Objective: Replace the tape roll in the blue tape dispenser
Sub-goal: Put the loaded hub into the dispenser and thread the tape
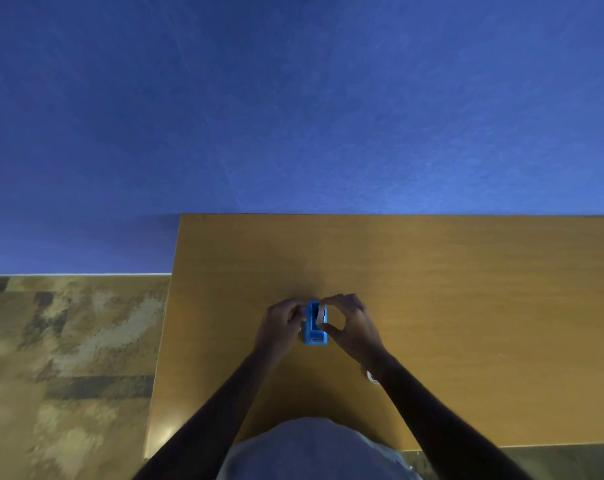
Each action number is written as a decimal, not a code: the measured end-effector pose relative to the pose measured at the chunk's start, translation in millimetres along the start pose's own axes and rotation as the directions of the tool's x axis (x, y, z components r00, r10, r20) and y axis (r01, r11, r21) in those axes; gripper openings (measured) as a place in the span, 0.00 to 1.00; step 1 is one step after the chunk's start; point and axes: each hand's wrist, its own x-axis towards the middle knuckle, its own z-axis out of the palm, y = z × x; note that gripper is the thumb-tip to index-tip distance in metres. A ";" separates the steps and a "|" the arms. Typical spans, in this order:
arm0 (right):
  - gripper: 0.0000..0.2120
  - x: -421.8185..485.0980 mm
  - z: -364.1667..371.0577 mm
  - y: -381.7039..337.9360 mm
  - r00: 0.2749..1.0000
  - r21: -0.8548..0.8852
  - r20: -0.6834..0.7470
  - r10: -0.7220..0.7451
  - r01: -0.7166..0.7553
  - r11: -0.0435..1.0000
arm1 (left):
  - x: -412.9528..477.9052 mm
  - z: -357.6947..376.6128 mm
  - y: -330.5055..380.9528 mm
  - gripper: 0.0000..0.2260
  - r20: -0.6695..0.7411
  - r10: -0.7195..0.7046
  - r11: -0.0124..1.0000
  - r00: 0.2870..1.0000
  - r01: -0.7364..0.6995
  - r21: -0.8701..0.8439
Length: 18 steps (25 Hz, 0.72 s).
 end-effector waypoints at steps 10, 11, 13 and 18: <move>0.23 9.4 11.2 5.3 0.997 -0.062 0.065 -0.030 0.034 0.998 | -0.7 2.2 -2.4 0.05 -0.023 -0.069 0.995 0.997 0.067 -0.075; 0.24 9.6 12.3 6.6 0.997 -0.061 0.068 -0.033 0.037 0.997 | -0.2 2.0 -2.8 0.05 -0.023 -0.071 0.995 0.997 0.069 -0.077; 0.24 10.9 13.5 9.0 0.997 -0.062 0.062 -0.039 0.043 0.997 | 1.1 1.5 -4.9 0.05 -0.021 -0.065 0.995 0.998 0.063 -0.077; 0.24 12.6 17.3 11.7 0.998 -0.070 0.058 -0.031 0.035 0.997 | -0.3 0.1 -4.0 0.05 -0.008 -0.052 0.998 0.999 0.051 -0.045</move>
